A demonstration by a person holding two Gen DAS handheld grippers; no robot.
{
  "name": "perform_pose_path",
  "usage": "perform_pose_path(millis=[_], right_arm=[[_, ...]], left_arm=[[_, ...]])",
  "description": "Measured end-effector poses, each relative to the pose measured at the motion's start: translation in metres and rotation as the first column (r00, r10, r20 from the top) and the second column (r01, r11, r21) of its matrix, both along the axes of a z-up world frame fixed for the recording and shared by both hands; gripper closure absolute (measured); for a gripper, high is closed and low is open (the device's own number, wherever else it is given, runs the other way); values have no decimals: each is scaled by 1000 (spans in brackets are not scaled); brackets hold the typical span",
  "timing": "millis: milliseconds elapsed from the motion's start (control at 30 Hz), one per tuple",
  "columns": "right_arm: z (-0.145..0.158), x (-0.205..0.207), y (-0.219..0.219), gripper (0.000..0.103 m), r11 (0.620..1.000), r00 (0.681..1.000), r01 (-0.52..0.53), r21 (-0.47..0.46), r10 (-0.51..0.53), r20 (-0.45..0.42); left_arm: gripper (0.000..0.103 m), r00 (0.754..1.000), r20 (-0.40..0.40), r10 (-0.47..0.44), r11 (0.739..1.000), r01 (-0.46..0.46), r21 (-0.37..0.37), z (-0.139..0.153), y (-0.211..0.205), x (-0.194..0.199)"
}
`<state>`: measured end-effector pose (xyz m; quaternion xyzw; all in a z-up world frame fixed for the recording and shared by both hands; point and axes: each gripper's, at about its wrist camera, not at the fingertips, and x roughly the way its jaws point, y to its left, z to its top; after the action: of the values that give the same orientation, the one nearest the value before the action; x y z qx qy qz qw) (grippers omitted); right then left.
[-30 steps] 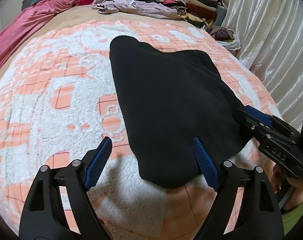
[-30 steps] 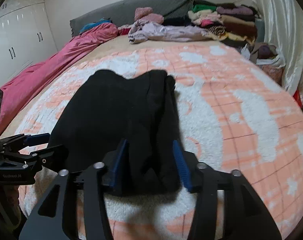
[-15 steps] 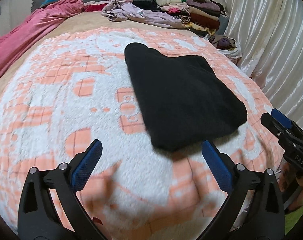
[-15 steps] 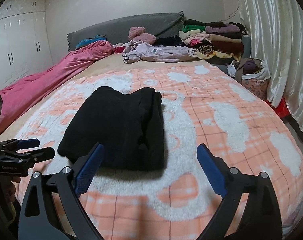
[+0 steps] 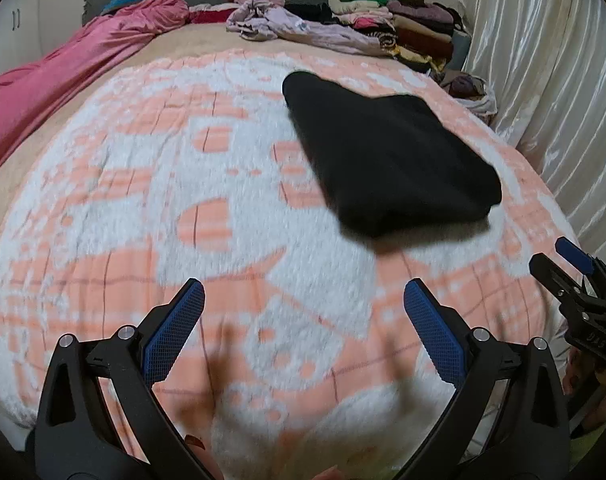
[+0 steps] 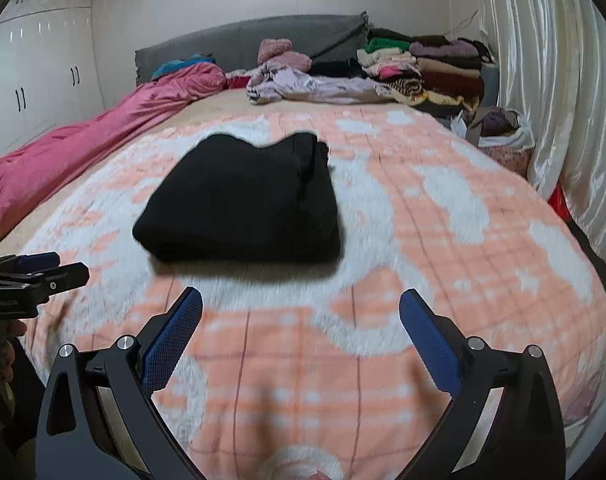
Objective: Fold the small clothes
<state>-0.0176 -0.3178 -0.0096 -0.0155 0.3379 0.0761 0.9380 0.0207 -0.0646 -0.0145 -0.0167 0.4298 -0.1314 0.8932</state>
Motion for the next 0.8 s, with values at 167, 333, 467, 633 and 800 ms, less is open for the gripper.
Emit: perform_pose_path(millis=[167, 333, 467, 633, 800], right_arm=[[-10, -3, 5, 5, 1000, 999, 2, -3, -2, -37], [-9, -5, 4, 5, 1000, 999, 10, 9, -10, -39], [-8, -6, 4, 5, 1000, 999, 10, 9, -10, -38], [-7, -5, 5, 5, 1000, 999, 10, 10, -9, -39], [-7, -5, 5, 5, 1000, 999, 10, 10, -9, -38]], left_arm=[[10, 1000, -23, 20, 1000, -20, 4, -10, 5, -9], [10, 999, -20, 32, 999, -32, 14, -10, 8, -12], [10, 999, -14, 34, 999, -34, 18, -9, 8, -13], [10, 999, -12, 44, 999, -43, 22, -7, 11, -14], [10, 999, -11, 51, 998, -51, 31, -6, 13, -14]])
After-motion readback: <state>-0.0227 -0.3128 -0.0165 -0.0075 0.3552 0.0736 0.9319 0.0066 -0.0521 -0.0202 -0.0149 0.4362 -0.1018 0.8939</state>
